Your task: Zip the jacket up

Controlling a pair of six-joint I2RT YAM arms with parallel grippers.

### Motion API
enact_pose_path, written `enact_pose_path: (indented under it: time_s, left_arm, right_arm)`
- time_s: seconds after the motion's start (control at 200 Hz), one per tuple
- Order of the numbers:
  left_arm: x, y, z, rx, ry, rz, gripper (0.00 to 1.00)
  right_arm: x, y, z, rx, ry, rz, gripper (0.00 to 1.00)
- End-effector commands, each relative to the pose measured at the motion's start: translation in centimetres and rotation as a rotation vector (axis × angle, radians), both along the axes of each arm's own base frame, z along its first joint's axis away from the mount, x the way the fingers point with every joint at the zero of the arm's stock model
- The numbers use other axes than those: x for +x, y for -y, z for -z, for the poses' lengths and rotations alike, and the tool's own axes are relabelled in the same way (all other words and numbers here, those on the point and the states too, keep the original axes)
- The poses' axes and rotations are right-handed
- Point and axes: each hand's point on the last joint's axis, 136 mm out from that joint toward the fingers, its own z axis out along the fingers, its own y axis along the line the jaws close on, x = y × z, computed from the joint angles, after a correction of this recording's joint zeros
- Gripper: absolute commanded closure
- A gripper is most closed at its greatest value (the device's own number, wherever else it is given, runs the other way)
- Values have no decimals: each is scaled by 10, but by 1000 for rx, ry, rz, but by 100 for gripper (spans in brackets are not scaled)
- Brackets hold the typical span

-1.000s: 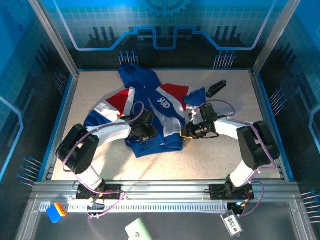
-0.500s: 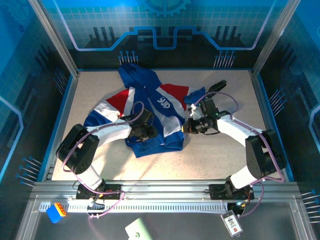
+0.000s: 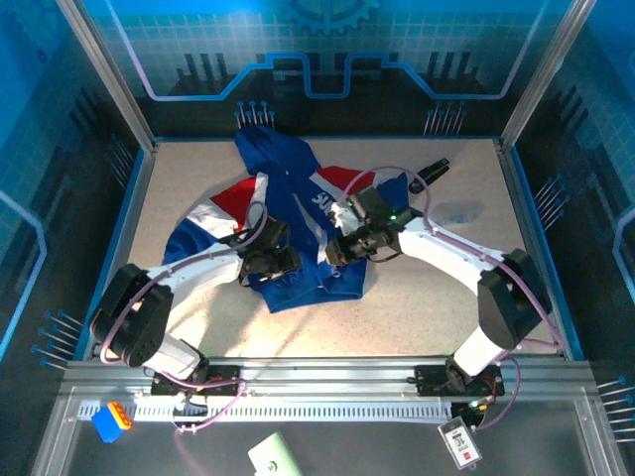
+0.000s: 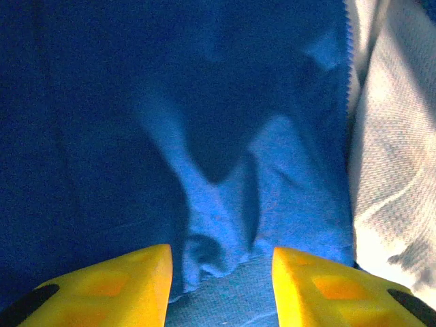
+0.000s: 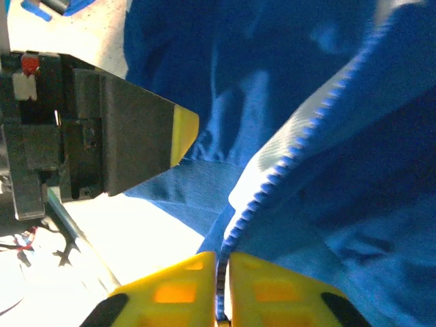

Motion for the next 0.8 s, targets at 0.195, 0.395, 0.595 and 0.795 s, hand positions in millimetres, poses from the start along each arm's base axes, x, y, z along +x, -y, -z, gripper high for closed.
enact_pose_path:
  time_s: [0.195,0.395,0.595,0.795]
  left_arm:
    - [-21,-33,-2,-22,-2,-58,56]
    - [-26,-38,-2,-35,6,-71,56]
    - [-28,-25,3,-38,-8,-39,60]
    - [-30,-11,19,4,-52,15,60]
  right_arm:
    - [-10,-50,-10,164,-72,-68,52]
    - [0,3,8,-87,16,30,51]
    - [-9,65,58,-427,8,90,50]
    - [-16,79,95,-543,-49,95,46]
